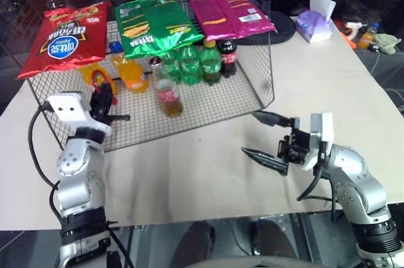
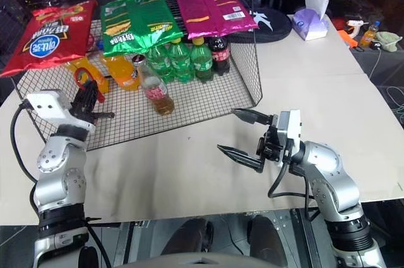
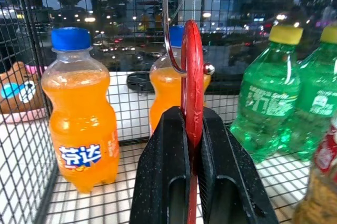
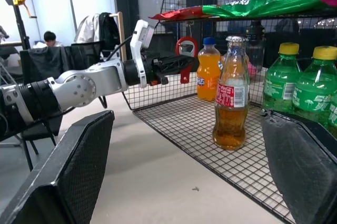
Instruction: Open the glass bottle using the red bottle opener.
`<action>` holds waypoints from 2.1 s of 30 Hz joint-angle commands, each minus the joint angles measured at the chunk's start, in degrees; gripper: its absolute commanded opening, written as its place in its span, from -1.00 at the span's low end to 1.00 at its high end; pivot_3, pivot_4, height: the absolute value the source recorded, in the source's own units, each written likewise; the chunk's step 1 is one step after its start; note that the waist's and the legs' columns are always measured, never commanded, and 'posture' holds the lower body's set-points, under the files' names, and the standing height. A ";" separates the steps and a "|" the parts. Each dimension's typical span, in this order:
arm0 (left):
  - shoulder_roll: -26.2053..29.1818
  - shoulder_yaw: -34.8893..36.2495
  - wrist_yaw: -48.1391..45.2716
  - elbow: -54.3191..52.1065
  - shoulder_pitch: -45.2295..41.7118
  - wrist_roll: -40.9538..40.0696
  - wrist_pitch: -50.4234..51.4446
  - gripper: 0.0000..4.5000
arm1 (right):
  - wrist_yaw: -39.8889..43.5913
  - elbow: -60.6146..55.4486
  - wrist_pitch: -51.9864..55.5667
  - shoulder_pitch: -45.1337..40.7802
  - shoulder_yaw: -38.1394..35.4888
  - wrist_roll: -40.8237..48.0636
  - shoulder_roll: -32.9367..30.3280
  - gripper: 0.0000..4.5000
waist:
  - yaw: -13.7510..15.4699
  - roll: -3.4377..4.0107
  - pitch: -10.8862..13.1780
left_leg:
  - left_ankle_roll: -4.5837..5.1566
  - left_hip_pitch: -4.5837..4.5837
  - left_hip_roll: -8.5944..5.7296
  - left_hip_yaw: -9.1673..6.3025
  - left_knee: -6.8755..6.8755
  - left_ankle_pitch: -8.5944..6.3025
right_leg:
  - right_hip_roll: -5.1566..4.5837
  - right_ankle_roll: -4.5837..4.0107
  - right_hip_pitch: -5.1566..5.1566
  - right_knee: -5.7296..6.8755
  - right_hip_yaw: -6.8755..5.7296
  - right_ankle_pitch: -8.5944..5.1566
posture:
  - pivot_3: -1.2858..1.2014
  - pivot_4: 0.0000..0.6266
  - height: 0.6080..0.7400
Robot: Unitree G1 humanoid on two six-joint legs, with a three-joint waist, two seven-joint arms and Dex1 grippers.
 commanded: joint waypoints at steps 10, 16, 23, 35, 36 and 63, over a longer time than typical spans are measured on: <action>-0.53 0.64 -1.60 -7.04 0.34 -6.54 0.94 -0.98 | 0.52 -1.59 -0.63 -1.93 -0.28 1.85 0.59 1.00 | 0.34 -0.04 0.02 | 0.00 -0.02 -0.02 -0.02 0.01 0.00 | 0.02 0.00 0.00 -0.01 -0.03 0.00 | 0.03 -0.52 1.00; -0.95 1.49 -1.57 -7.34 -0.10 -8.95 1.21 -0.98 | 1.00 -0.66 -1.06 -2.16 -0.06 1.18 0.74 1.00 | 0.54 -0.04 0.02 | 0.00 -0.01 -0.03 -0.02 0.02 0.00 | 0.03 0.00 0.01 0.00 -0.02 0.00 | 0.03 -0.52 1.00; -1.43 1.71 -5.87 -8.97 2.10 -19.14 7.80 -0.98 | 1.08 -0.28 -1.56 -1.64 0.20 0.24 1.23 1.00 | 0.51 -0.05 0.03 | 0.00 -0.01 -0.02 -0.02 0.03 0.00 | 0.03 0.00 0.00 0.00 -0.02 0.00 | 0.03 -0.52 1.00; -1.43 2.05 -9.12 -11.71 5.12 -29.22 16.69 -0.98 | 0.89 1.20 -2.66 -1.39 0.15 -1.14 1.67 1.00 | -0.53 -0.04 0.03 | 0.00 0.01 0.01 0.01 0.02 0.00 | 0.08 0.00 0.00 0.02 0.01 0.00 | 0.03 -0.52 1.00; -1.44 1.69 -9.55 -12.27 5.52 -29.80 17.48 -0.98 | 0.52 1.31 -2.27 -1.38 0.13 -1.30 1.59 1.00 | -0.55 -0.04 0.03 | 0.00 0.01 0.01 0.02 0.02 0.00 | 0.08 0.00 0.00 0.03 0.02 0.00 | 0.03 -0.52 1.00; -4.54 -18.13 -23.66 -9.83 -1.05 -35.07 34.74 -0.98 | -18.05 -5.68 44.77 -13.40 5.80 5.34 -1.95 1.00 | -0.72 -0.03 0.04 | -0.03 -0.02 -0.02 0.11 0.11 0.02 | 0.16 -0.03 -0.17 0.32 0.15 -0.02 | 0.03 -0.52 1.00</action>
